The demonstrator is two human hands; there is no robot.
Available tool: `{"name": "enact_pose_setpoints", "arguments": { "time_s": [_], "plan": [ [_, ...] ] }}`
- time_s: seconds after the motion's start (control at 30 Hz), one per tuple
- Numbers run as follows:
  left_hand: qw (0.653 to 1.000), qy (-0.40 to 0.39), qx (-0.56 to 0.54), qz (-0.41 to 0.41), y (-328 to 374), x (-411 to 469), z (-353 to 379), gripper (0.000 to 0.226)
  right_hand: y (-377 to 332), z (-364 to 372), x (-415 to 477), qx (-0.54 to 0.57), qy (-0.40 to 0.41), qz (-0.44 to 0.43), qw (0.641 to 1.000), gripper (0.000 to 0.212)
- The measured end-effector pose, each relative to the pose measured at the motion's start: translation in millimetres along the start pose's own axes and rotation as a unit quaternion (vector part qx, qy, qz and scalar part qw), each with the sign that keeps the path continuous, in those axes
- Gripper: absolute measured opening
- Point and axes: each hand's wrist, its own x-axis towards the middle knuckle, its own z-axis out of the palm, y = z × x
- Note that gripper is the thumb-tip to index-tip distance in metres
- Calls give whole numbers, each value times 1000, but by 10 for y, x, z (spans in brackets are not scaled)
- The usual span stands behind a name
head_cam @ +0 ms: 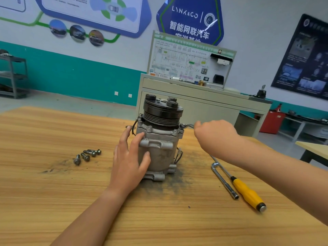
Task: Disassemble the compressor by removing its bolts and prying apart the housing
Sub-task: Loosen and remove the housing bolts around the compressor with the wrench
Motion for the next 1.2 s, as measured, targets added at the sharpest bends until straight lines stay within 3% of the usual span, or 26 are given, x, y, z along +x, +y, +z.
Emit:
{"name": "enact_pose_setpoints", "arguments": {
  "time_s": [0.17, 0.37, 0.47, 0.6, 0.73, 0.83, 0.9, 1.03, 1.2],
  "plan": [
    [1000, 0, -5, 8, -28, 5, 8, 49, 51, 16, 28, -13, -4, -37, 999, 2],
    [1000, 4, -6, 6, -21, 19, 3, 50, 296, 298, 293, -62, 35, -50, 996, 18],
    [1000, 3, -5, 9, -33, 25, -3, 51, 276, 411, 564, -7, 67, -31, 997, 22],
    [1000, 2, -5, 12, -52, 12, -1, 54, 217, 622, 882, 45, 173, -43, 983, 32],
    [1000, 1, -4, 14, -52, -2, -1, 56, 159, 671, 1006, 72, 198, -56, 976, 35],
    [1000, 0, -2, 11, -41, -4, -12, 54, 163, 654, 915, 116, 200, -4, 973, 28],
    [1000, 1, 0, 10, -30, -4, -15, 53, 151, 656, 749, 205, 212, 54, 954, 28],
    [1000, 6, -6, 12, -26, 0, -15, 50, 179, 709, 344, 299, 174, 87, 934, 29],
    [1000, 7, -18, 20, -25, 10, -12, 46, 208, 551, 7, 209, 90, 72, 971, 26]
  ]
}}
